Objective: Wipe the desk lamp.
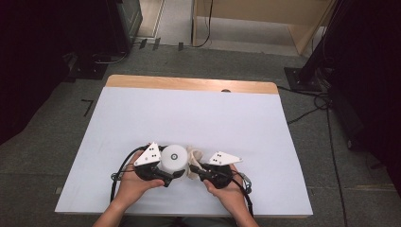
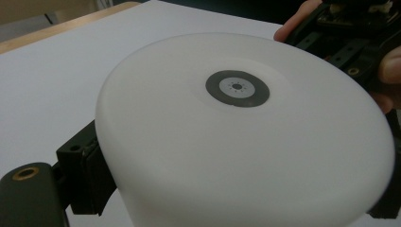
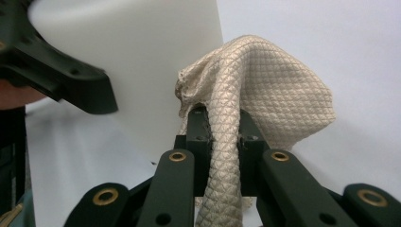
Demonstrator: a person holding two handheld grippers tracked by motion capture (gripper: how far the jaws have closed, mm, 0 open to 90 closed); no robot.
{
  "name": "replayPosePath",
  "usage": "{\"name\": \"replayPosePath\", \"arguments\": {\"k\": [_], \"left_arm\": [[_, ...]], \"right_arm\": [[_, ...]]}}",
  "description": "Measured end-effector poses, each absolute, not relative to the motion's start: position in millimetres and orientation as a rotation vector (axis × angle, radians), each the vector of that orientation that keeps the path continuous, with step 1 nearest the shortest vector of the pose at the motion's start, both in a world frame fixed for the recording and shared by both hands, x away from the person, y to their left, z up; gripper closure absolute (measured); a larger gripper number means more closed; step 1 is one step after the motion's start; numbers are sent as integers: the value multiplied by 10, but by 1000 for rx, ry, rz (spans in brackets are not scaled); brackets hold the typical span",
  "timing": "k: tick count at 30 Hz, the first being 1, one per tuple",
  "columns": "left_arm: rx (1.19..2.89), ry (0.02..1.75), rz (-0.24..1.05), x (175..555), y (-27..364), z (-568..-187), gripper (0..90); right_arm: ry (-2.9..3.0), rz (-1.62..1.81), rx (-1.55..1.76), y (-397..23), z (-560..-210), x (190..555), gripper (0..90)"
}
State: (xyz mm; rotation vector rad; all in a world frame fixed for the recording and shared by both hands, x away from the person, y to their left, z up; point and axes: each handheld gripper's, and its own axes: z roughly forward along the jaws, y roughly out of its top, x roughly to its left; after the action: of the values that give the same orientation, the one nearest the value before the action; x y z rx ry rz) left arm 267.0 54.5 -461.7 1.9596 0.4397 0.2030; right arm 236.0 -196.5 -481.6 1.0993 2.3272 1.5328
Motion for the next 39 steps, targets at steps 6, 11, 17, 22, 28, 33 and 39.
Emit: {"name": "replayPosePath", "arguments": {"k": [6, 11, 17, 22, 28, 33, 39], "left_arm": [[1960, 440, 203, 2669, 544, -4617, 79], [1961, 440, 204, 2669, 544, -4616, 79], [1960, 441, 204, 2668, 544, -4617, 79], [1959, 442, 205, 2668, 544, -4618, 79], [1960, 441, 203, 2669, 545, -4617, 79], [1961, 442, 204, 2668, 544, -4616, 79], [1961, 448, 205, 2666, 540, -4615, 79]], "right_arm": [[2329, 1513, 1127, -1955, -4852, 2372, 795], [2335, 1522, 1153, -1957, -4885, 2385, 797], [2363, 1500, 1157, -1955, -4944, 2406, 796], [2365, 1496, 1154, -1958, -4949, 2414, 824], [2336, 1517, 1139, -1956, -4881, 2395, 827], [2278, 1569, 1114, -1973, -4731, 2346, 825], [2216, 1610, 1066, -1981, -4521, 2265, 823]]}}
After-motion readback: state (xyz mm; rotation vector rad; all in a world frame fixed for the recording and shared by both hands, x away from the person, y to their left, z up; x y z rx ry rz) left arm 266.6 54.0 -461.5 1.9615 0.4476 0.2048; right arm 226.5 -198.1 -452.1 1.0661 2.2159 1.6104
